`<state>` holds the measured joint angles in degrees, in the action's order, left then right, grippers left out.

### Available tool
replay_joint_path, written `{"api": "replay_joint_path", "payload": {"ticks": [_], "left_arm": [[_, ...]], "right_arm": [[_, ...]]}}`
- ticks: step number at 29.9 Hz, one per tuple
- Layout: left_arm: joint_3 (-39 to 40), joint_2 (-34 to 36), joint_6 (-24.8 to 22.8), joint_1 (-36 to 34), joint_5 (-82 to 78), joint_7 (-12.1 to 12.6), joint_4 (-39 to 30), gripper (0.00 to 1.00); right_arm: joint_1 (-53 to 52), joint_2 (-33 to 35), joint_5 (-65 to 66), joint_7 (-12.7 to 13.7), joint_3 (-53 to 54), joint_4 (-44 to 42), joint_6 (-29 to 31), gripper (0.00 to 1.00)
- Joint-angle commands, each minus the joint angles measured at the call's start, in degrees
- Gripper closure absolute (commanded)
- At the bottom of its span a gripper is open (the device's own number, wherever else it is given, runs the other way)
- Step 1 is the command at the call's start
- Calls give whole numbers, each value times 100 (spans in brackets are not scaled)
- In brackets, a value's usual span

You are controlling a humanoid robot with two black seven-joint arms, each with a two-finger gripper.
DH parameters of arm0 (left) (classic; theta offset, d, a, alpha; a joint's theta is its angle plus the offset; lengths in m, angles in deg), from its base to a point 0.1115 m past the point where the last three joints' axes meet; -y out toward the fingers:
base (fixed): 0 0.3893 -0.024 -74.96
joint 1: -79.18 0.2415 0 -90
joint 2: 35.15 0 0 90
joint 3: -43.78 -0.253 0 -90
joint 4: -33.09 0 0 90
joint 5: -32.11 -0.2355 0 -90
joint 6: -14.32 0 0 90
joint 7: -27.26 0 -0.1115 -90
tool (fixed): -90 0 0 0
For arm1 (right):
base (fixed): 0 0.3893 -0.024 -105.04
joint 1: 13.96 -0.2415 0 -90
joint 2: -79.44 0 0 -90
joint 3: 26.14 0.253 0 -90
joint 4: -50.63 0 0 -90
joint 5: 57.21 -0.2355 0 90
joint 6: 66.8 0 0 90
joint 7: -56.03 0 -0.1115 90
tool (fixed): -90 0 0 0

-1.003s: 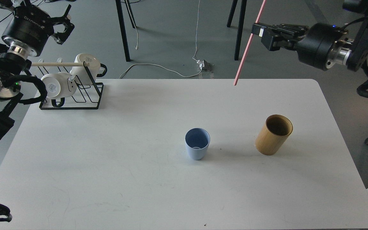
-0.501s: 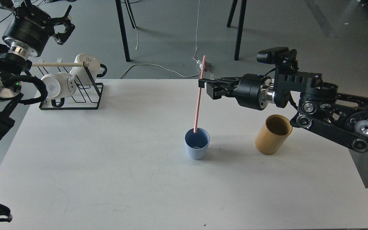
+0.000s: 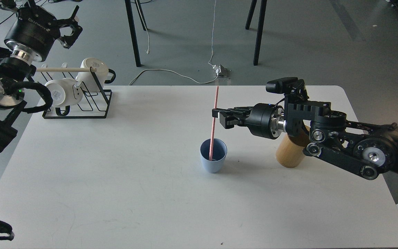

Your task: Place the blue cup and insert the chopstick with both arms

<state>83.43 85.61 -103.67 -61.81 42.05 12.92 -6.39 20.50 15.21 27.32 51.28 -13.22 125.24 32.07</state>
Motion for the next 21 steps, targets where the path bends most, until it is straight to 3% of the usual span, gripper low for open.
{"api": "replay_joint_path", "payload": {"ticks": [1, 8, 14, 21], "left_arm": [[0, 0, 0, -7, -1, -16, 2, 0], [0, 26, 0, 2, -1, -16, 2, 0], [8, 35, 0, -7, -1, -16, 2, 0], [8, 26, 0, -7, -1, -7, 2, 0]], "right_arm": [[43, -63, 19, 0, -122, -34, 0, 98], [61, -81, 19, 0, -176, -105, 9, 90], [52, -37, -7, -9, -123, -96, 0, 63], [52, 15, -77, -44, 70, -43, -17, 48]]}}
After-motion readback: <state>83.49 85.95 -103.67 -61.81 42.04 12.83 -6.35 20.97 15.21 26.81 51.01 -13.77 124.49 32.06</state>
